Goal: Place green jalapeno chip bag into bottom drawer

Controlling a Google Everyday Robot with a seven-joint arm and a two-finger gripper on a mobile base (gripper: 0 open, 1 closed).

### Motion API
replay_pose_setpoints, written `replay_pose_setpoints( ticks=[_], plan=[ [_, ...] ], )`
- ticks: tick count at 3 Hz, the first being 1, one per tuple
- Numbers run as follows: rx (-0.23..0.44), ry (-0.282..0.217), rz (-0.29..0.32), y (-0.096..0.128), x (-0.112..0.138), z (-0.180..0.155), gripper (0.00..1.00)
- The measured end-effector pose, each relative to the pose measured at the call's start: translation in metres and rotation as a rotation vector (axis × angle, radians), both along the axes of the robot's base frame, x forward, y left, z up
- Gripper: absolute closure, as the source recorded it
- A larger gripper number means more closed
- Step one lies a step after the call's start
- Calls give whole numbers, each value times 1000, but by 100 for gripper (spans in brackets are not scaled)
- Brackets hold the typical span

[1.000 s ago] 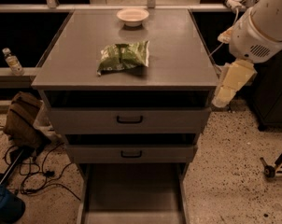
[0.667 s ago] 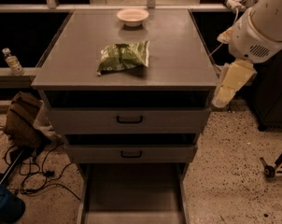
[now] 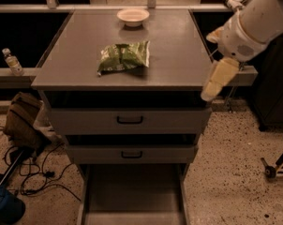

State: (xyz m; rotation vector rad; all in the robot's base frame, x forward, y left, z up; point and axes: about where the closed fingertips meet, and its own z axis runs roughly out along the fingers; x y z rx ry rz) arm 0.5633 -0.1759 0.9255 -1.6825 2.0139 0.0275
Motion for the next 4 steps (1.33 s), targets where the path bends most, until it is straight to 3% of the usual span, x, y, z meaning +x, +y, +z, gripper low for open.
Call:
replay_pose_setpoints(
  ticks=[1, 2, 3, 4],
  plan=[
    [77, -35, 55, 31, 51, -10, 0],
    [80, -29, 63, 35, 52, -15, 0],
    [86, -11, 145, 68, 75, -31, 0],
    [87, 15, 262, 116, 105, -49, 0]
  ],
)
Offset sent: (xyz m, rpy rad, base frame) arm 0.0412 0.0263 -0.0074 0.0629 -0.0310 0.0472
